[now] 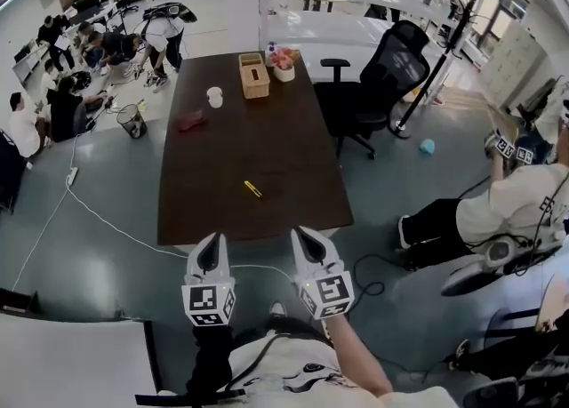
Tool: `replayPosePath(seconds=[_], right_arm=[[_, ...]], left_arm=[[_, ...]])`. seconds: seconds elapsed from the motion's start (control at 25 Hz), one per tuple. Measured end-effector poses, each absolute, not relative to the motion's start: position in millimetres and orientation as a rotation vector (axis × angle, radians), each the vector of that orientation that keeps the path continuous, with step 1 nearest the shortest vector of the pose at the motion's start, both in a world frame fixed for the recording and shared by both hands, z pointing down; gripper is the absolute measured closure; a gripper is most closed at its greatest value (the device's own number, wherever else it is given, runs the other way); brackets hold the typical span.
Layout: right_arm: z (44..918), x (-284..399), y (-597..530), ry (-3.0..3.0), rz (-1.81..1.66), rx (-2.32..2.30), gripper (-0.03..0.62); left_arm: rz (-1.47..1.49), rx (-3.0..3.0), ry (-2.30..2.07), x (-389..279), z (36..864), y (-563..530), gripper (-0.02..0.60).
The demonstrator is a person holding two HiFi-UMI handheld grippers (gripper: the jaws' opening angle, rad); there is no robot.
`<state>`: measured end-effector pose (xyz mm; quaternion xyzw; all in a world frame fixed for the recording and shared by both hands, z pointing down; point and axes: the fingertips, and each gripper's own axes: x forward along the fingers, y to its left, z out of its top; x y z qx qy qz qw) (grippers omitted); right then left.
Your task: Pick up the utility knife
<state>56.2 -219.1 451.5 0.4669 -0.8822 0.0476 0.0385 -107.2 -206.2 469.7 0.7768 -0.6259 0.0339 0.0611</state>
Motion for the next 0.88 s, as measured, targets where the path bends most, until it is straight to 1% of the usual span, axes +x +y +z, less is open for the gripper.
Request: replayPosePath(seconds=[0.36, 0.64, 0.88], right_arm=[[469, 41, -267, -2.682, 0.229, 1.4, 0.592], [479, 22, -305, -2.628, 0.258, 1.427, 0.592], [498, 3, -330, -2.585, 0.351, 1.408, 0.592]], left_arm=[[0.161, 2.295, -1.874, -123, 486, -247, 0.584], [0.158, 2.325, -1.803, -144, 492, -301, 0.584], [0.198, 2.309, -1.713, -160, 519, -328, 0.584]])
